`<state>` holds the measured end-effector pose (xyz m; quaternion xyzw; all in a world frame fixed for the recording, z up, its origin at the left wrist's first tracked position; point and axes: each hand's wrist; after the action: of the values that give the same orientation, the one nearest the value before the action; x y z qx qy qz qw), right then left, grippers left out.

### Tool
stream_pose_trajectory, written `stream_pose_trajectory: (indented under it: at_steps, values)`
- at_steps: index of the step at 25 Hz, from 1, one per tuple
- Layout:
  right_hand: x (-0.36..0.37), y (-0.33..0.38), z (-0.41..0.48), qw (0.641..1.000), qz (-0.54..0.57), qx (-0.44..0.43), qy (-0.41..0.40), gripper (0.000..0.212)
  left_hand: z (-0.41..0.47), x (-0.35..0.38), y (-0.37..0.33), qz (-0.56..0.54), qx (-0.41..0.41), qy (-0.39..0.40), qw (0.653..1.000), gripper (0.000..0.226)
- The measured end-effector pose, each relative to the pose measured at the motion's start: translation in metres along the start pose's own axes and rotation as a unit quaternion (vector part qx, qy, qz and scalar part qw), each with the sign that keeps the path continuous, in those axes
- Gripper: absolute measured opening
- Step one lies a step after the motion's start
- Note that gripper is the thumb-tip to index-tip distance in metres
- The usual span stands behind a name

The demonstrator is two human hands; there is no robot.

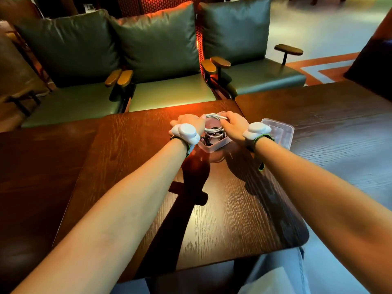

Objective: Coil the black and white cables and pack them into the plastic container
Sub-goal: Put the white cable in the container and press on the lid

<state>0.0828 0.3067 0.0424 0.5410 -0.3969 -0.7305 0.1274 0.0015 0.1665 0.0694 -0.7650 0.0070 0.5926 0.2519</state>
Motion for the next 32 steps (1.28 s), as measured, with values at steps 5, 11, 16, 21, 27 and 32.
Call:
stream_pose_trajectory:
  at_steps: [5,11,16,21,27,32]
  values:
    - [-0.001,-0.016,0.009,0.988,-0.12,-0.023,0.091,0.035,-0.002,0.027,-0.002,0.056,-0.031,-0.027,0.998,0.047]
    - [0.002,-0.034,0.008,0.97,-0.198,-0.053,0.129,0.055,0.0,0.041,0.01,0.032,0.028,-0.101,0.994,0.033]
    - [0.008,-0.032,0.004,0.933,-0.274,-0.022,0.231,0.054,0.0,0.055,0.016,0.005,0.053,-0.128,0.99,0.025]
    - [-0.014,-0.028,-0.017,0.979,-0.186,-0.051,0.074,0.048,0.001,0.065,0.018,0.028,0.144,-0.153,0.977,0.028]
    - [-0.049,-0.041,-0.053,0.972,-0.227,0.055,0.027,0.05,-0.01,0.068,-0.005,0.078,0.226,-0.168,0.956,0.019]
    - [-0.06,-0.058,-0.078,0.941,-0.286,0.125,0.127,0.042,-0.031,0.075,-0.031,0.126,0.273,-0.123,0.946,0.018]
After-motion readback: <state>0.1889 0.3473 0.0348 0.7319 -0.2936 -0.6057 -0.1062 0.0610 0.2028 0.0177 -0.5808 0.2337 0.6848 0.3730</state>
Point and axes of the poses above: each hand's wrist, its own z-axis towards the middle knuckle, its own x-axis out of the palm, y = z × x, and after that the axes turned 7 degrees about z, right-handed
